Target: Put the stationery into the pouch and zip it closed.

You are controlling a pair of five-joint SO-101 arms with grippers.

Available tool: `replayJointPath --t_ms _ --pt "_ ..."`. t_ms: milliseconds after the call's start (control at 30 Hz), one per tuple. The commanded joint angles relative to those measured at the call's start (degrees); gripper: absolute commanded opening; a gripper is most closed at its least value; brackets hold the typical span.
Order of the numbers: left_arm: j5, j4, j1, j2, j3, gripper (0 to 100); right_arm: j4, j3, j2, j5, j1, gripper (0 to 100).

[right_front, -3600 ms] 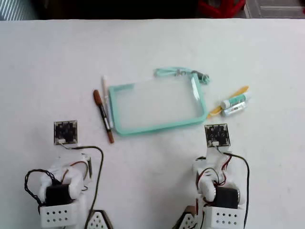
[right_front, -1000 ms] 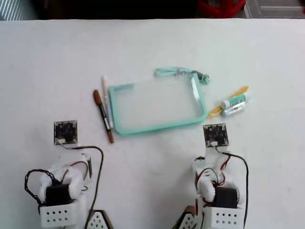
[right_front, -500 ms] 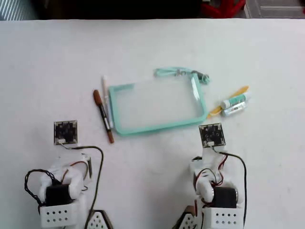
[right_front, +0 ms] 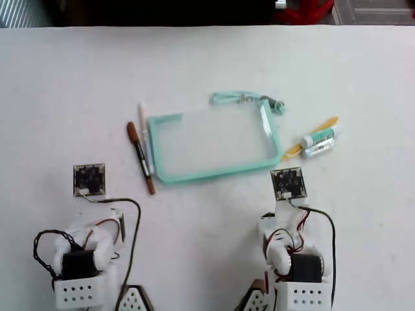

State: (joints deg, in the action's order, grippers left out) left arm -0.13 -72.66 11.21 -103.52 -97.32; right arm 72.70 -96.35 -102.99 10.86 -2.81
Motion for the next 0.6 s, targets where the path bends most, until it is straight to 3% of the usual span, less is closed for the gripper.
replayJointPath --t_ms 0,567 --pt "0.5 -0.4 0.5 0.0 0.3 2 0.2 -0.5 -0.2 -0.2 -0.1 1.8" --pt "0.7 1.3 -1.9 0.0 1.4 2 0.2 -0.5 -0.2 -0.2 -0.1 1.8"
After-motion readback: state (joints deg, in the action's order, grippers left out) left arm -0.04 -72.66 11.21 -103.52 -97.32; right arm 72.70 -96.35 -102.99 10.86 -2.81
